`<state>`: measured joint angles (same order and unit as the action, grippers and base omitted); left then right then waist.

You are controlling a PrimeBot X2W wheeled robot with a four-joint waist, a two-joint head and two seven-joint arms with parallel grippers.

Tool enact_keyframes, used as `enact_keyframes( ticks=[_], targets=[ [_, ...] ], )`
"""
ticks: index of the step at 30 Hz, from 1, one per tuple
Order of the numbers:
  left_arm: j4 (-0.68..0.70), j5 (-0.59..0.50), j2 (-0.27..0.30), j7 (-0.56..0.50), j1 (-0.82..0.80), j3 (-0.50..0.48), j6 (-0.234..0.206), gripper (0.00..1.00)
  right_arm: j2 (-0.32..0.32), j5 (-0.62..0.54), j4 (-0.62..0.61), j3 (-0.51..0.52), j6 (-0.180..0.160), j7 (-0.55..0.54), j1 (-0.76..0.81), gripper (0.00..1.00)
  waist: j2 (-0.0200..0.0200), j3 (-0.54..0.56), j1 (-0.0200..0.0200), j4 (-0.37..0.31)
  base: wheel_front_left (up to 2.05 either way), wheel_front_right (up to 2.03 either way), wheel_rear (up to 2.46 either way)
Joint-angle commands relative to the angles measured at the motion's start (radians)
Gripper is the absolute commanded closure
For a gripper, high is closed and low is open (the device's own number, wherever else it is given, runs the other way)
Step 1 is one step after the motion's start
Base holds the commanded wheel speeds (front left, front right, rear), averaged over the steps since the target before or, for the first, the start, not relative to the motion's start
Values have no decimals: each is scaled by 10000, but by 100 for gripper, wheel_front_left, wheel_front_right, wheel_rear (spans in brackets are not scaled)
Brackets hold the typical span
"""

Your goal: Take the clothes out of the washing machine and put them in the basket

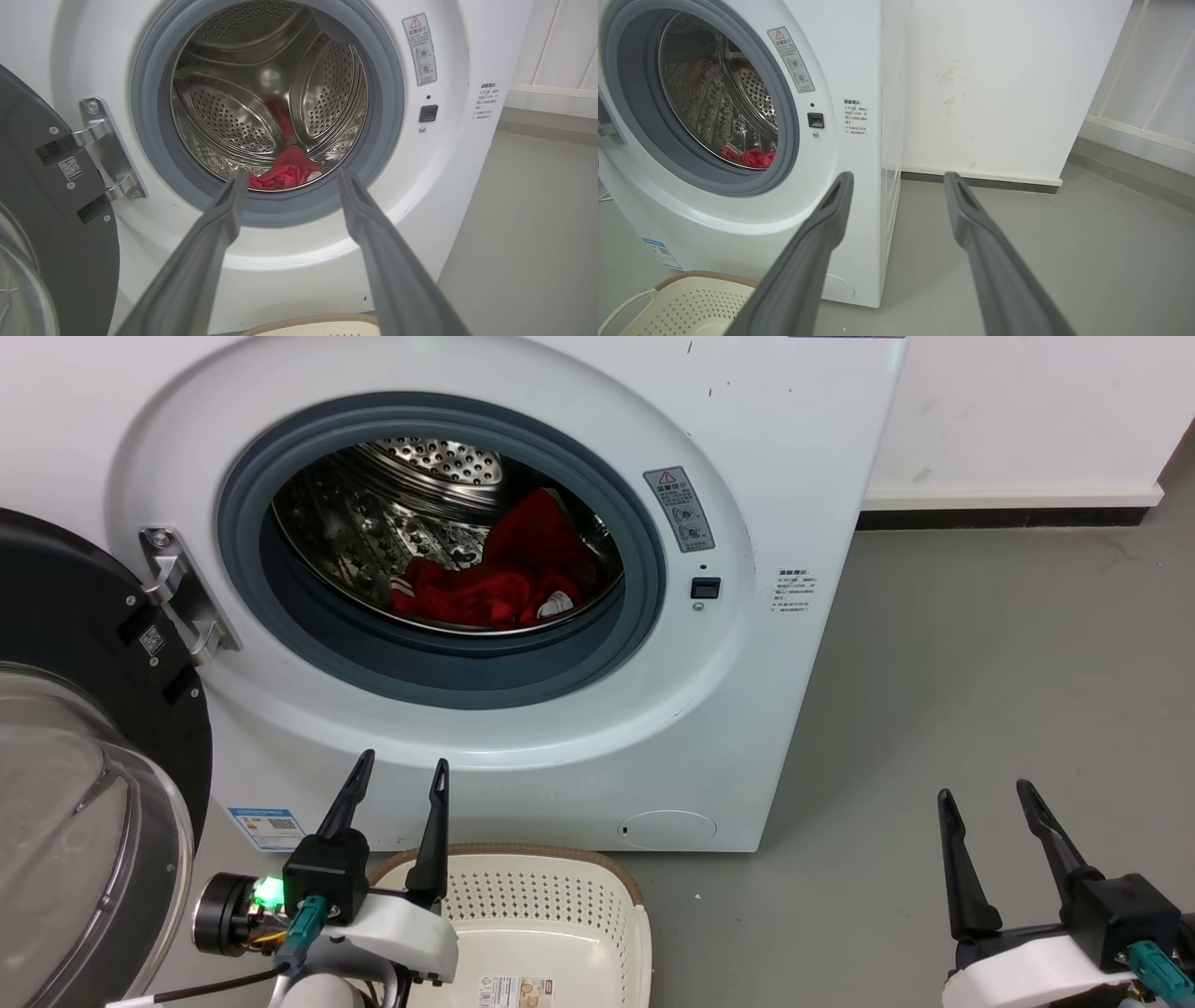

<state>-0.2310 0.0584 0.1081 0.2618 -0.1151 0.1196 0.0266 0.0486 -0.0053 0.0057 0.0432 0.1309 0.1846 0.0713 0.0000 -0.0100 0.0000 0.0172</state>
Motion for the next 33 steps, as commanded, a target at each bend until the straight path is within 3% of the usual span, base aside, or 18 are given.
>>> enact_keyframes(
  ticks=[1,20,33],
  targets=[
    [-33,32,-39,48,16,-32,42,0,30,0,23,-4,-3,20,44,0,0,-3,0,-2,0,0,0],
    [-234,71,-96,40,-171,-290,160,0,28,233,154,-34,-3,112,-92,0,0,-152,0,-71,0,0,0],
    [-1799,579,-195,1,-2538,-505,287,0,27,185,146,-149,-3,258,-713,0,0,-1388,0,-424,0,0,0]
  ],
)
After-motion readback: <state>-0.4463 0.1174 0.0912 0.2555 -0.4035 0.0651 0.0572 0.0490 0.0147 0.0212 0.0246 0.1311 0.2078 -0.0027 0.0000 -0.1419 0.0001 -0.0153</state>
